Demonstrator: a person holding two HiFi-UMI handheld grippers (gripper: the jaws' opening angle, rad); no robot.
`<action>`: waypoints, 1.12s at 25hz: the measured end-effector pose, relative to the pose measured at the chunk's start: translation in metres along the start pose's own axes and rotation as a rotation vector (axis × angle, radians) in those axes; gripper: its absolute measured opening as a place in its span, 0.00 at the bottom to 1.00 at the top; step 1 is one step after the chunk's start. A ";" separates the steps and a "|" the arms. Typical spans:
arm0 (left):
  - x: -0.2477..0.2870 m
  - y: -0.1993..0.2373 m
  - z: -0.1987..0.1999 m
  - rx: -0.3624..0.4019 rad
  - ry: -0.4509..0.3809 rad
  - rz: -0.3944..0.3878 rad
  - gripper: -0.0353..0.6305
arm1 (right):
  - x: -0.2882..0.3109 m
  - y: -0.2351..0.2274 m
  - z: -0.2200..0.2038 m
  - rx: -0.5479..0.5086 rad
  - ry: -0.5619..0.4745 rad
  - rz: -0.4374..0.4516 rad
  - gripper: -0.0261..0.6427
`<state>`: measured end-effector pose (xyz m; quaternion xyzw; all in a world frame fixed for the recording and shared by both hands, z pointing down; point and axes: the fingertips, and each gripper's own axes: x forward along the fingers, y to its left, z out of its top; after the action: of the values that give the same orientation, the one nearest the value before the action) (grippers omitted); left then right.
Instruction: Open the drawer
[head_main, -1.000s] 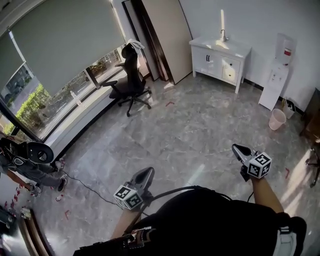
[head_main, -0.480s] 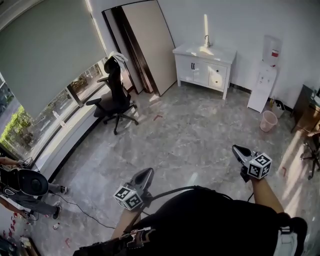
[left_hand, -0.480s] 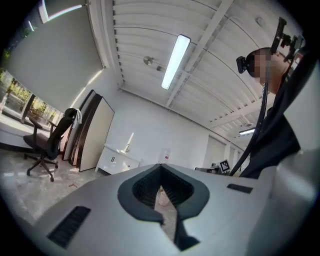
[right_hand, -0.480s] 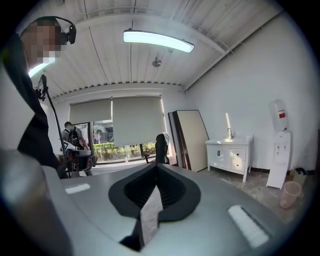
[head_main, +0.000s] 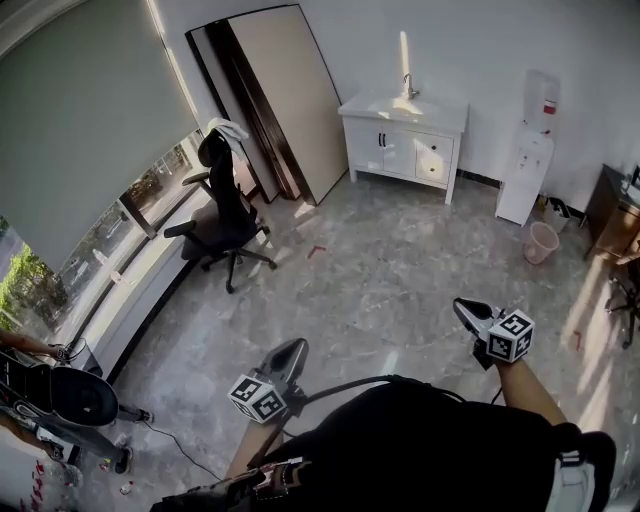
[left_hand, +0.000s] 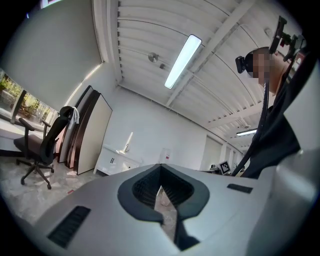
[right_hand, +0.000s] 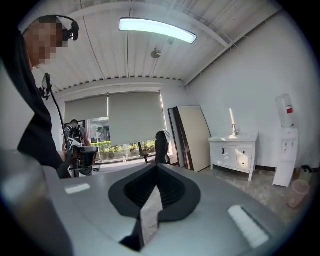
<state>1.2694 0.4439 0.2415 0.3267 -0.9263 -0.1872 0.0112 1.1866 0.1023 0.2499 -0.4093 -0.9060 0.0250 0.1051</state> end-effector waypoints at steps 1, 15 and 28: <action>0.003 0.006 -0.001 -0.006 0.000 0.004 0.05 | 0.006 -0.006 -0.001 0.002 0.005 -0.002 0.04; 0.127 0.091 0.017 -0.006 -0.025 0.146 0.05 | 0.137 -0.151 0.029 0.026 0.026 0.120 0.04; 0.297 0.111 0.032 0.015 -0.025 0.194 0.05 | 0.205 -0.317 0.089 -0.005 0.023 0.196 0.04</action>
<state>0.9644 0.3534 0.2216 0.2334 -0.9550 -0.1825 0.0152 0.8022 0.0484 0.2393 -0.4965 -0.8604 0.0281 0.1113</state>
